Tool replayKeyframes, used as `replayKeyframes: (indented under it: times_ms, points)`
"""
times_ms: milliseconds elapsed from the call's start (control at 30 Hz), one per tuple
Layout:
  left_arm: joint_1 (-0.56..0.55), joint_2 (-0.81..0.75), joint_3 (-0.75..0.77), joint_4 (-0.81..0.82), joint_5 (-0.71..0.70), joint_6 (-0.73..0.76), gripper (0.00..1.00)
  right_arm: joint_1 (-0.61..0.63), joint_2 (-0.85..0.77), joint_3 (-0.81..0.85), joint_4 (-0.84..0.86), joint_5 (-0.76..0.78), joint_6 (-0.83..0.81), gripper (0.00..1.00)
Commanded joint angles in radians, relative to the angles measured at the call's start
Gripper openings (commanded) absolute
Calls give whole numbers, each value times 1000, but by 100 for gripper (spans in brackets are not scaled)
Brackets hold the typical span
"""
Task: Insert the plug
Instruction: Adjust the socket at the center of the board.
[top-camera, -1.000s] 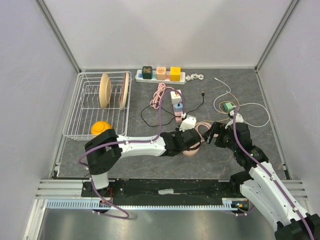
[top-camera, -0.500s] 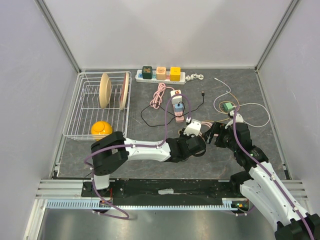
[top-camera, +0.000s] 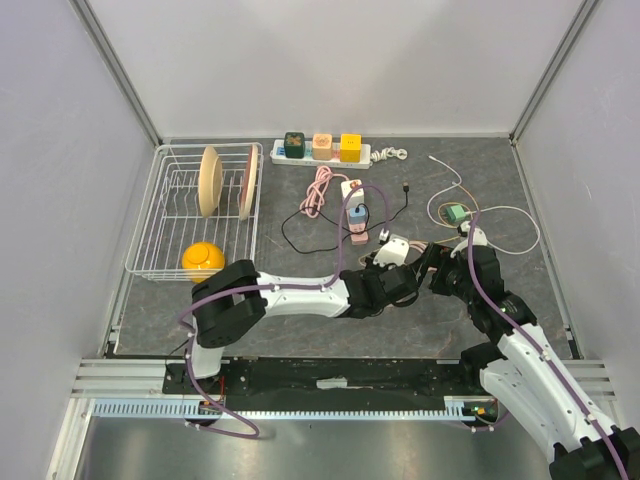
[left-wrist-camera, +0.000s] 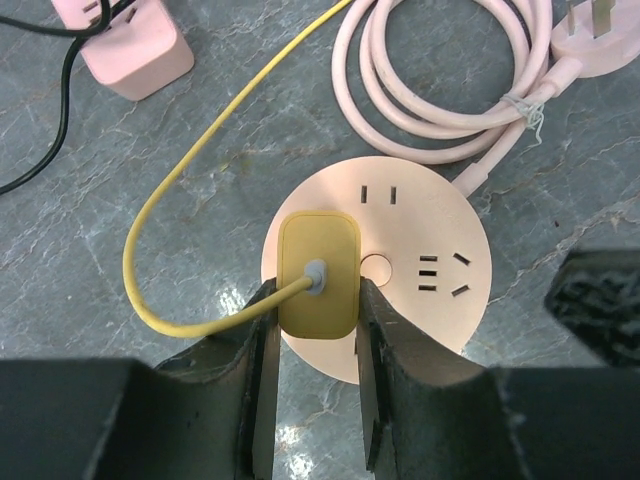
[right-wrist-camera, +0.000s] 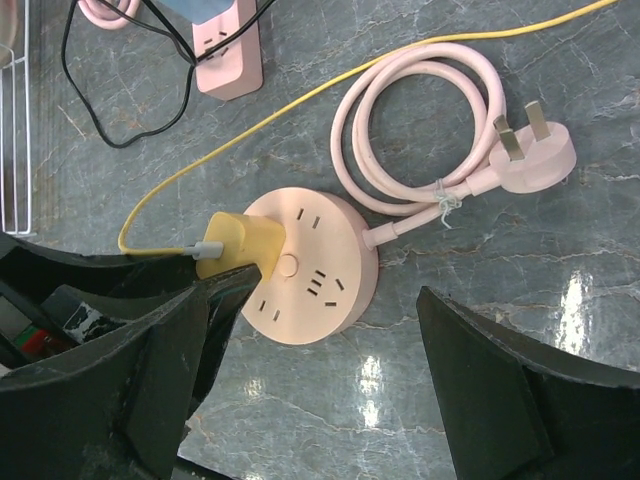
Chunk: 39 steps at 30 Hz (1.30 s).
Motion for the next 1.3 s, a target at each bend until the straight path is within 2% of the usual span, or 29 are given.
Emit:
replayKeyframes:
  times_ms: [0, 300, 500, 600, 700, 733, 800, 833, 900, 933, 1067, 1267]
  points:
    - [6, 214, -40, -249, 228, 17, 2, 3, -13, -10, 31, 23, 27, 92]
    - [26, 229, -5, -286, 272, 51, 2, 2, -38, 10, -15, 87, 19, 92]
    - [87, 145, -98, -268, 256, 64, 2, 3, -16, 57, -30, 123, -1, 92]
    - [117, 95, -138, -257, 248, 105, 8, 2, -9, 77, -32, 141, -2, 93]
    - [123, 50, -169, -204, 234, 152, 25, 3, 11, 98, -32, 149, -8, 94]
    - [123, 41, -173, -182, 234, 163, 35, 3, 17, 112, -32, 153, -10, 94]
    - [123, 21, -170, -173, 236, 177, 47, 3, 31, 126, -33, 164, -13, 96]
    - [123, 10, -166, -170, 237, 179, 58, 2, 36, 141, -33, 166, -14, 96]
    - [123, -34, -167, -152, 251, 182, 63, 3, 50, 158, -38, 178, -20, 98]
    - [123, -53, -170, -148, 254, 180, 69, 3, 54, 178, -49, 184, -22, 98]
    - [123, -168, -186, -128, 289, 169, 82, 2, 91, 230, -95, 233, -42, 98]
    - [123, -343, -225, -86, 320, 165, 85, 0, 180, 318, -193, 313, -59, 98]
